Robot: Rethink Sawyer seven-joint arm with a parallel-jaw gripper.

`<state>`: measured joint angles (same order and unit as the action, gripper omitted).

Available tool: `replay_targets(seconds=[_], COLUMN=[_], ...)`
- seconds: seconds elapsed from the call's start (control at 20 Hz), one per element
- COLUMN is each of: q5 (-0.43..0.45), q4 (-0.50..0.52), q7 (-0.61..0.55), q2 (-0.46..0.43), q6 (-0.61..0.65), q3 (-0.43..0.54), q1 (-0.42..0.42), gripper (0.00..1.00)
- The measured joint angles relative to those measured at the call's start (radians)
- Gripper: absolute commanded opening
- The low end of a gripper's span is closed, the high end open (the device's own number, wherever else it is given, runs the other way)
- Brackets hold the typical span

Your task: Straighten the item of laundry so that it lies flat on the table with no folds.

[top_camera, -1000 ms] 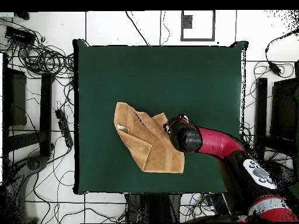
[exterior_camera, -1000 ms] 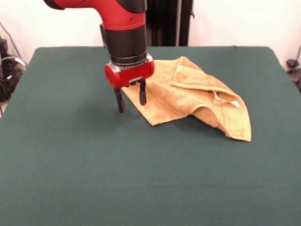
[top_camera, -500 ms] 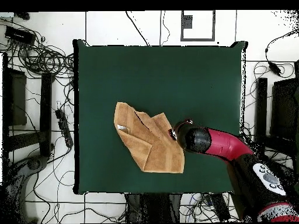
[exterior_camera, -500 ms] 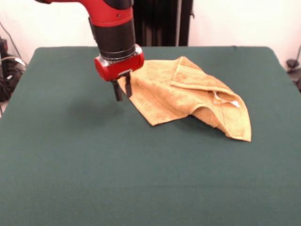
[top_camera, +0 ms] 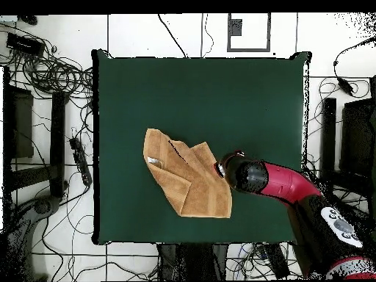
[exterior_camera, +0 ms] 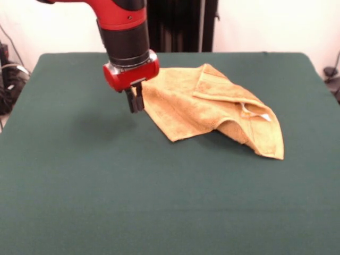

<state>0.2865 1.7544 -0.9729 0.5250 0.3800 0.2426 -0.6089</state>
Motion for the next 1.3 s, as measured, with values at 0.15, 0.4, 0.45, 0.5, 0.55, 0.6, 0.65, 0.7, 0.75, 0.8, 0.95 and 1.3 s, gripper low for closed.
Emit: replay_targets(seconds=[0.15, 0.4, 0.45, 0.5, 0.55, 0.6, 0.65, 0.7, 0.75, 0.8, 0.95, 1.3], q5=[0.000, 0.000, 0.000, 0.000, 0.000, 0.000, 0.000, 0.000, 0.000, 0.000, 0.000, 0.000], q4=[0.001, 0.009, 0.013, 0.017, 0.021, 0.026, 0.026, 0.026, 0.026, 0.026, 0.026, 0.026], q7=[0.000, 0.000, 0.000, 0.000, 0.000, 0.000, 0.000, 0.000, 0.000, 0.000, 0.000, 0.000], q2=[0.000, 0.000, 0.000, -0.001, -0.002, -0.005, -0.006, -0.007, -0.009, -0.010, -0.012, -0.018], q6=[0.000, 0.000, 0.000, 0.000, 0.000, 0.000, 0.000, 0.000, -0.003, -0.005, -0.011, -0.013], q3=[0.010, 0.056, 0.073, 0.089, 0.104, 0.133, 0.139, 0.147, 0.156, 0.165, 0.187, 0.229], q1=[-0.009, -0.055, -0.072, -0.090, -0.107, -0.140, -0.147, -0.156, -0.167, -0.177, -0.195, -0.205], gripper=[0.00, 0.00, 0.00, 0.00, 0.00, 0.00, 0.00, 0.00, 0.00, 0.00, 0.00, 0.00])
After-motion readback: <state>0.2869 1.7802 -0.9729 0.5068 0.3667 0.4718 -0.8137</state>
